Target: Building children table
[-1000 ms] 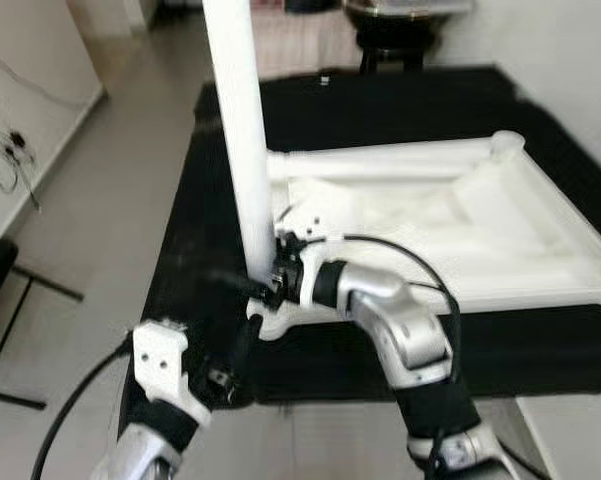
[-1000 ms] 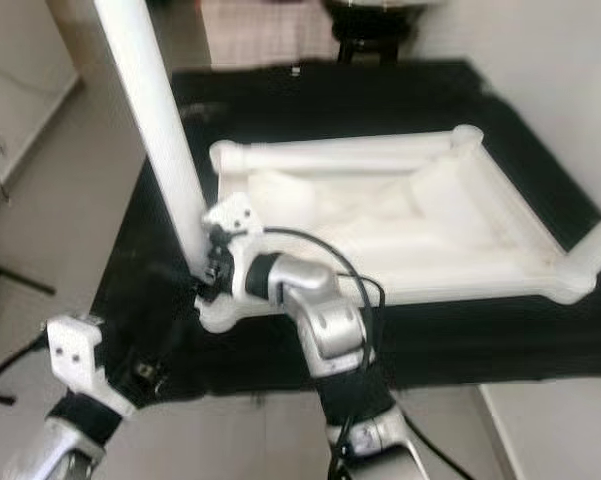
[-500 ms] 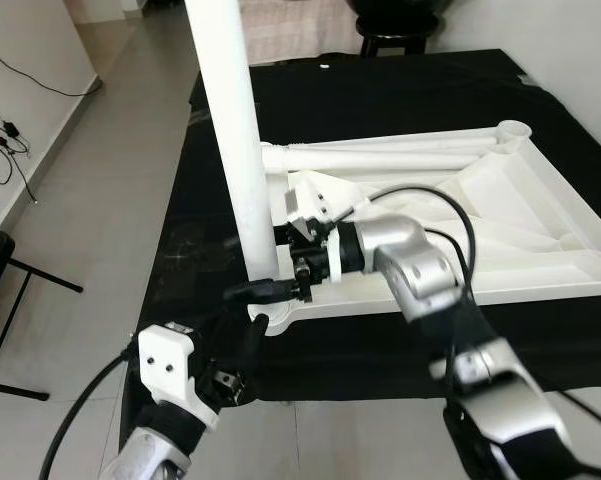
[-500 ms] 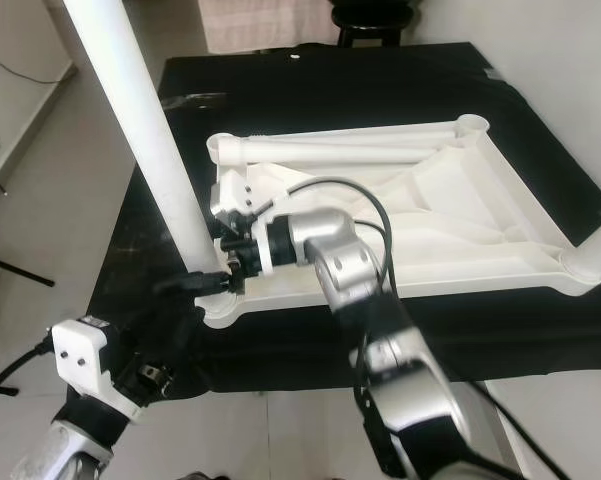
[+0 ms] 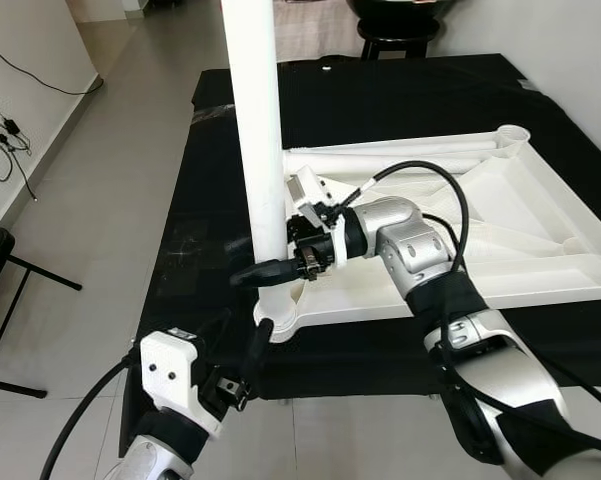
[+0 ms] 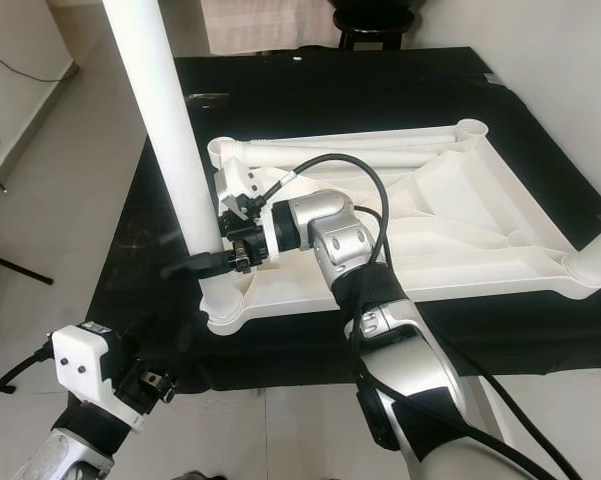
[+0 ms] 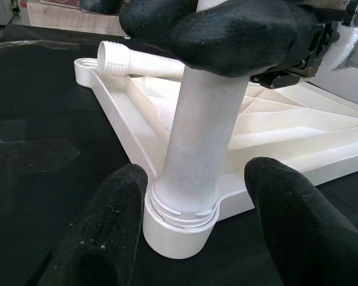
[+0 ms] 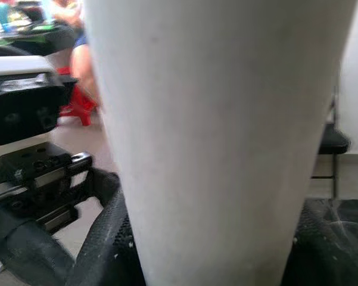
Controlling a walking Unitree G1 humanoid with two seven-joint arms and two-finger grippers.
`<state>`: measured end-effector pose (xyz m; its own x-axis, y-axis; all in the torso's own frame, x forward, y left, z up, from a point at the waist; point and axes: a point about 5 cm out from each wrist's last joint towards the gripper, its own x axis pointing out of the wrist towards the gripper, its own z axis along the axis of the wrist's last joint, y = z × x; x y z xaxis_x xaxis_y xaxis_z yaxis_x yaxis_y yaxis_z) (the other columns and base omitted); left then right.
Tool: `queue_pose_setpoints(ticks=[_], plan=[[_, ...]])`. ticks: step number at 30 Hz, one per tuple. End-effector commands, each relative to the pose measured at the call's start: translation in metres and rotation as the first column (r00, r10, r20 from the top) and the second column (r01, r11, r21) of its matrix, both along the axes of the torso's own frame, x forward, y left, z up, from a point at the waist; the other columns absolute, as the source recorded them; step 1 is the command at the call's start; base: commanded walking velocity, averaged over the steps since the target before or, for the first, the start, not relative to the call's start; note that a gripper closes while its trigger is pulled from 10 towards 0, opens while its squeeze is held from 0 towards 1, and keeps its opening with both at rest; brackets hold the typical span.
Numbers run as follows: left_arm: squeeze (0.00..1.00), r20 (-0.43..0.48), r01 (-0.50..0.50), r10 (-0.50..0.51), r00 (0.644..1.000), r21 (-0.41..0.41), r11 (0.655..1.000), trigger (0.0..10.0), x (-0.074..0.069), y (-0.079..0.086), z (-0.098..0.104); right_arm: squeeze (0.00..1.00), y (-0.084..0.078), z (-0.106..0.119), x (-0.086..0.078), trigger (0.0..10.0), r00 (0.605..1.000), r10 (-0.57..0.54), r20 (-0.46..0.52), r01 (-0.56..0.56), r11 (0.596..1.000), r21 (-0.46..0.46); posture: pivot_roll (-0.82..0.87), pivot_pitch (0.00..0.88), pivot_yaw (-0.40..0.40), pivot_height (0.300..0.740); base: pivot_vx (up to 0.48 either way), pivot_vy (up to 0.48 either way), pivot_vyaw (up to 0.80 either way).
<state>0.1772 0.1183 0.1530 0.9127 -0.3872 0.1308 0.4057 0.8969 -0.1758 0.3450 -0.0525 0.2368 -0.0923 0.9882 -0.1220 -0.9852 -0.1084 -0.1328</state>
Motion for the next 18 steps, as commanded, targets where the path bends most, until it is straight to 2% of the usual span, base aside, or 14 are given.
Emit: queue_pose_setpoints(ticks=[1,2,3,4,5,7,8,9,10,12,14,16,17,18], plan=[[0.00,-0.004,-0.016,0.016,1.000,-0.003,1.000,10.0,-0.002,0.001,0.000,0.00,-0.005,-0.016,0.002,0.0,0.982,-0.182,-0.058,0.184,0.982,0.031,0.12,0.182,-0.020,0.740,0.000,0.000,0.00],[0.00,-0.003,-0.018,0.018,1.000,-0.004,1.000,10.0,-0.003,0.002,0.000,0.00,-0.008,-0.024,0.001,0.0,0.953,-0.290,-0.088,0.295,0.954,0.052,0.11,0.181,-0.017,0.740,0.000,0.000,0.00],[0.00,-0.003,-0.017,0.017,1.000,-0.003,1.000,10.0,-0.003,0.004,0.001,0.00,-0.015,-0.046,-0.002,0.0,0.820,-0.562,-0.109,0.567,0.823,0.015,0.12,0.188,0.000,0.740,0.000,0.000,0.00],[0.00,-0.002,-0.017,0.016,1.000,-0.001,1.000,10.0,-0.003,0.005,0.001,0.00,-0.024,-0.060,-0.006,0.0,0.682,-0.723,-0.105,0.726,0.688,-0.019,0.12,0.188,0.000,0.740,0.000,0.000,0.00],[0.00,-0.003,-0.013,0.013,1.000,0.000,1.000,10.0,-0.002,0.006,0.001,0.00,-0.027,-0.072,-0.022,0.0,0.549,-0.830,-0.098,0.829,0.556,-0.058,0.09,0.195,0.013,0.740,0.000,0.000,0.00],[0.00,-0.003,-0.013,0.013,1.000,0.000,1.000,10.0,-0.002,0.006,0.001,0.00,-0.027,-0.072,-0.022,0.0,0.549,-0.830,-0.098,0.829,0.556,-0.058,0.09,0.195,0.013,0.740,0.000,0.000,0.00],[0.00,-0.004,-0.012,0.012,1.000,0.000,1.000,10.0,-0.002,0.007,0.001,0.00,-0.031,-0.078,-0.033,0.0,0.459,-0.883,-0.096,0.881,0.467,-0.078,0.09,0.192,0.018,0.740,0.000,0.000,0.00],[0.00,-0.004,-0.012,0.012,1.000,0.000,1.000,10.0,-0.002,0.007,0.001,0.00,-0.031,-0.078,-0.033,0.0,0.459,-0.883,-0.096,0.881,0.467,-0.078,0.09,0.192,0.018,0.740,0.000,0.000,0.00],[0.00,-0.006,-0.005,0.005,1.000,-0.001,1.000,10.0,-0.001,0.007,0.000,0.00,-0.024,-0.075,-0.039,0.0,0.481,-0.872,-0.094,0.871,0.487,-0.065,0.09,0.190,0.022,0.740,0.000,0.000,0.00],[0.00,-0.008,0.005,-0.005,1.000,-0.001,1.000,10.0,0.001,0.007,-0.001,0.00,-0.019,-0.073,-0.037,0.0,0.499,-0.862,-0.089,0.862,0.504,-0.052,0.09,0.173,0.024,0.740,0.000,0.000,0.00],[0.00,-0.009,0.012,-0.012,1.000,0.000,1.000,10.0,0.003,0.006,-0.001,0.00,-0.015,-0.069,-0.031,0.0,0.520,-0.850,-0.080,0.851,0.524,-0.037,0.09,0.170,0.021,0.740,0.000,0.000,0.00],[0.00,-0.009,0.014,-0.014,1.000,0.001,1.000,10.0,0.004,0.006,-0.002,0.00,-0.007,-0.062,-0.020,0.0,0.559,-0.826,-0.068,0.827,0.561,-0.016,0.10,0.164,0.005,0.740,0.000,0.000,0.00],[0.00,-0.009,0.014,-0.014,1.000,0.001,1.000,10.0,0.004,0.006,-0.002,0.00,-0.007,-0.062,-0.020,0.0,0.559,-0.826,-0.068,0.827,0.561,-0.016,0.10,0.164,0.005,0.740,0.000,0.000,0.00],[0.00,-0.008,0.000,0.000,1.000,-0.001,1.000,10.0,0.004,0.006,-0.002,0.00,-0.002,-0.056,-0.020,10.0,0.575,-0.814,-0.081,0.817,0.577,-0.002,0.10,0.165,0.003,0.740,0.000,0.000,0.00]])
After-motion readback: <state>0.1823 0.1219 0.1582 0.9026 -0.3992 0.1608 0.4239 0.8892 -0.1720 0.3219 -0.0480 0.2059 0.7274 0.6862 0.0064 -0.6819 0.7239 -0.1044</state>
